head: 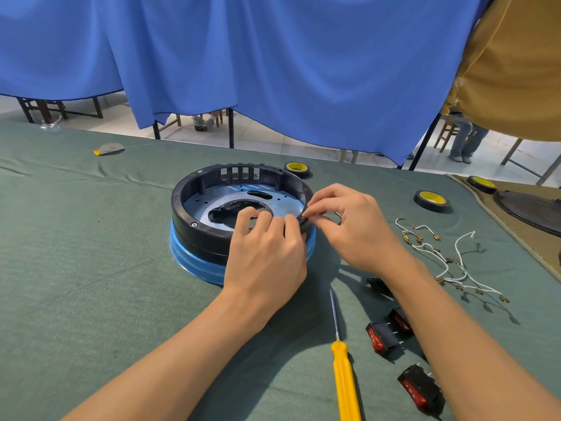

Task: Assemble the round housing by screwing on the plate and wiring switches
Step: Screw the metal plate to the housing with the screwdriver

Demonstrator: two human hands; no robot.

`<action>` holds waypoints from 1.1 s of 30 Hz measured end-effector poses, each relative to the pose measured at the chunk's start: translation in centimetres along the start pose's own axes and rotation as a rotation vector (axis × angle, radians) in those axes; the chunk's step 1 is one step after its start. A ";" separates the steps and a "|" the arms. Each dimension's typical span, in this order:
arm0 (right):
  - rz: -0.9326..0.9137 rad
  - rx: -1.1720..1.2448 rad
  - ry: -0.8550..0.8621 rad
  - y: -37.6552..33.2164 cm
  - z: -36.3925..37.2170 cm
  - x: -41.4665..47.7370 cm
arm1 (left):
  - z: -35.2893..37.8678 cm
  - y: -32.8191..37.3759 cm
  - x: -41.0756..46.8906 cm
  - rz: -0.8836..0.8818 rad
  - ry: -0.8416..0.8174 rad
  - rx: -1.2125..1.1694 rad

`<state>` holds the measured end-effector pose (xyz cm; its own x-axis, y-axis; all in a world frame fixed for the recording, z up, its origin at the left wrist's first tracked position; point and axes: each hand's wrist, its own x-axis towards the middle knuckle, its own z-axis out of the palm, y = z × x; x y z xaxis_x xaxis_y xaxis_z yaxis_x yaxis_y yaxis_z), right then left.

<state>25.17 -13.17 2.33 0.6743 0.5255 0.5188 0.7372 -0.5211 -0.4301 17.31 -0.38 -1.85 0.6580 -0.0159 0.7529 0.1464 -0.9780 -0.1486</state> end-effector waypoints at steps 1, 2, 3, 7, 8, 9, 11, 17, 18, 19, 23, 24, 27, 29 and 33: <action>-0.006 -0.004 0.014 0.0 -0.1 -0.1 | 0.0 0.0 0.0 0.000 0.001 0.001; -0.011 -0.003 0.037 0.0 -0.3 -0.1 | 0.0 0.0 0.0 -0.001 -0.002 0.001; -0.011 0.003 0.050 0.0 -0.4 -0.2 | 0.0 0.0 0.0 -0.003 -0.010 0.002; 0.035 -0.042 -0.075 0.1 -0.6 0.0 | 0.0 0.0 0.1 0.001 -0.023 0.003; 0.036 -0.065 -0.103 0.2 -0.7 0.0 | 0.0 0.0 0.1 0.000 -0.019 -0.002; 0.025 -0.077 -0.114 0.3 -0.8 0.1 | -0.1 0.0 0.1 -0.002 -0.017 -0.009; 0.007 -0.041 -0.065 0.5 -1.0 0.1 | 0.0 0.0 0.0 -0.012 -0.023 -0.014; 0.335 -0.293 -0.219 5.3 -2.7 -0.4 | 0.3 -0.1 0.0 0.026 -0.038 -0.006; 0.371 -0.332 -0.308 5.7 -2.9 -0.7 | 0.3 -0.1 0.0 0.033 -0.037 -0.010; 0.392 -0.346 -0.374 5.9 -2.8 -1.0 | 0.4 -0.1 0.0 0.034 -0.034 -0.016; 0.380 -0.401 -0.385 5.7 -1.5 -1.1 | 0.5 -0.1 -0.1 0.034 -0.011 -0.031; 0.386 -0.401 -0.346 5.7 -1.3 -1.1 | 0.5 -0.1 -0.2 0.037 -0.003 -0.025; 0.386 -0.372 -0.272 5.5 -1.1 -1.0 | 0.4 0.1 -0.2 0.024 -0.012 0.021; 0.367 -0.330 -0.271 5.7 -1.1 -1.0 | 0.3 0.5 -0.3 -0.016 -0.041 0.054; 0.343 -0.289 -0.351 5.9 -1.2 -1.0 | -0.2 1.1 -0.6 -0.042 -0.144 0.052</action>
<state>28.80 -17.58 0.10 0.8838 0.4598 0.0868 0.4642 -0.8383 -0.2858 16.95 -1.51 -2.39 0.7491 0.0586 0.6599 0.2118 -0.9650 -0.1548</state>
